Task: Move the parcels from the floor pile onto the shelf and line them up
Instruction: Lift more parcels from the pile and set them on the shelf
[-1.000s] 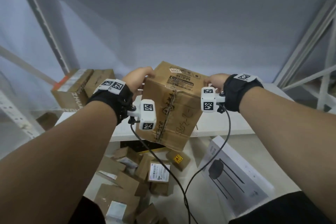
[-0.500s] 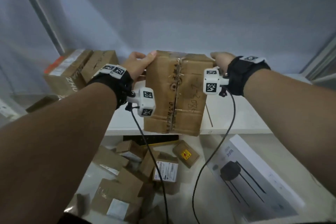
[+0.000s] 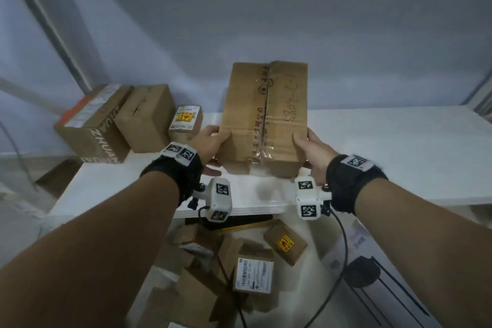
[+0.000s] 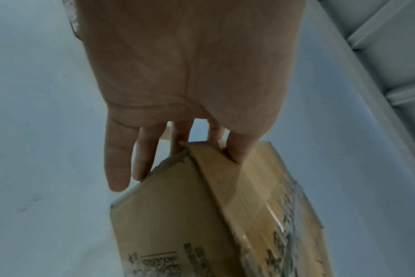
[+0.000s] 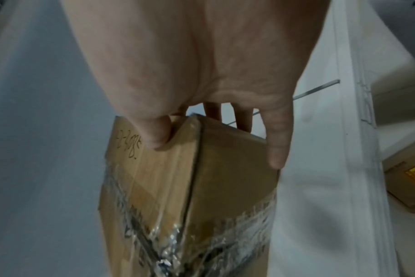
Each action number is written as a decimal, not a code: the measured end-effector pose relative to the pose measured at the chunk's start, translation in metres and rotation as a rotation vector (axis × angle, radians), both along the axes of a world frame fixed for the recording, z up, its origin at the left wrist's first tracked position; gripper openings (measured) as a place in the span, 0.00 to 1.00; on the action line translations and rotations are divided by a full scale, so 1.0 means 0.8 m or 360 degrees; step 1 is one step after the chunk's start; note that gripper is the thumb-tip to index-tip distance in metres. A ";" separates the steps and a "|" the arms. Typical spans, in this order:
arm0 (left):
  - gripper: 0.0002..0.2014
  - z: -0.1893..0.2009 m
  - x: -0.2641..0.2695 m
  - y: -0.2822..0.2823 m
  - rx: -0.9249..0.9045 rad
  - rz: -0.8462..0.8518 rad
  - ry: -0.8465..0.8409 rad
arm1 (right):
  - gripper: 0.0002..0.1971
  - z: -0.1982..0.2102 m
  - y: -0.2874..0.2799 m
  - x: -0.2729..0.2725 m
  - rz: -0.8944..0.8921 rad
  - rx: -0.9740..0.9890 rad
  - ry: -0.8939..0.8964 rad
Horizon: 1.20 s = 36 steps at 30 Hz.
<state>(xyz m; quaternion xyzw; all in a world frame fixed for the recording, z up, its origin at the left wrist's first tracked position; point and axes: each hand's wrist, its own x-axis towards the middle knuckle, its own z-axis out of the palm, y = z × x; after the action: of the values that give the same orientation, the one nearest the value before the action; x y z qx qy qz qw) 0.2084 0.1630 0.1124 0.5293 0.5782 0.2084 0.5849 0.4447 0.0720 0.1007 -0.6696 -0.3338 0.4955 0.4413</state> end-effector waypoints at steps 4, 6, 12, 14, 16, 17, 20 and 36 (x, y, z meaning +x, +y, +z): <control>0.16 0.000 0.008 0.012 0.0051 0.0008 0.0033 | 0.30 -0.006 0.032 0.010 -0.0012 -0.0071 -0.0063; 0.16 -0.001 0.010 0.018 0.0054 0.0006 0.0043 | 0.41 -0.023 0.057 0.028 0.0021 -0.0072 -0.0175; 0.22 -0.019 0.005 0.030 0.0088 0.0072 -0.0066 | 0.19 0.006 0.061 0.001 -0.0190 -0.0097 0.0054; 0.25 -0.027 -0.002 0.035 0.0099 0.0104 -0.0073 | 0.17 0.005 0.062 0.000 -0.0182 -0.0096 0.0081; 0.24 -0.034 -0.018 0.048 0.0128 0.0168 0.0012 | 0.16 0.003 0.063 -0.001 -0.0200 -0.0088 0.0099; 0.23 -0.036 -0.025 0.056 0.0151 0.0217 0.0098 | 0.17 0.002 0.062 0.000 -0.0210 -0.0092 0.0100; 0.23 -0.045 -0.046 0.089 0.0245 0.0235 0.0465 | 0.19 0.000 0.065 -0.005 -0.0244 -0.0107 0.0136; 0.41 -0.114 -0.021 0.180 0.0449 0.0275 0.1392 | 0.17 -0.019 0.115 -0.015 -0.0300 -0.0124 0.0222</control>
<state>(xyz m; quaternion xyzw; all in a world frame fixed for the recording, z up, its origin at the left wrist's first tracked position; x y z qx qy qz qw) 0.1915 0.3074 0.0208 0.5918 0.7784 0.0903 0.1891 0.4325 0.1638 0.0855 -0.6786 -0.2184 0.5097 0.4817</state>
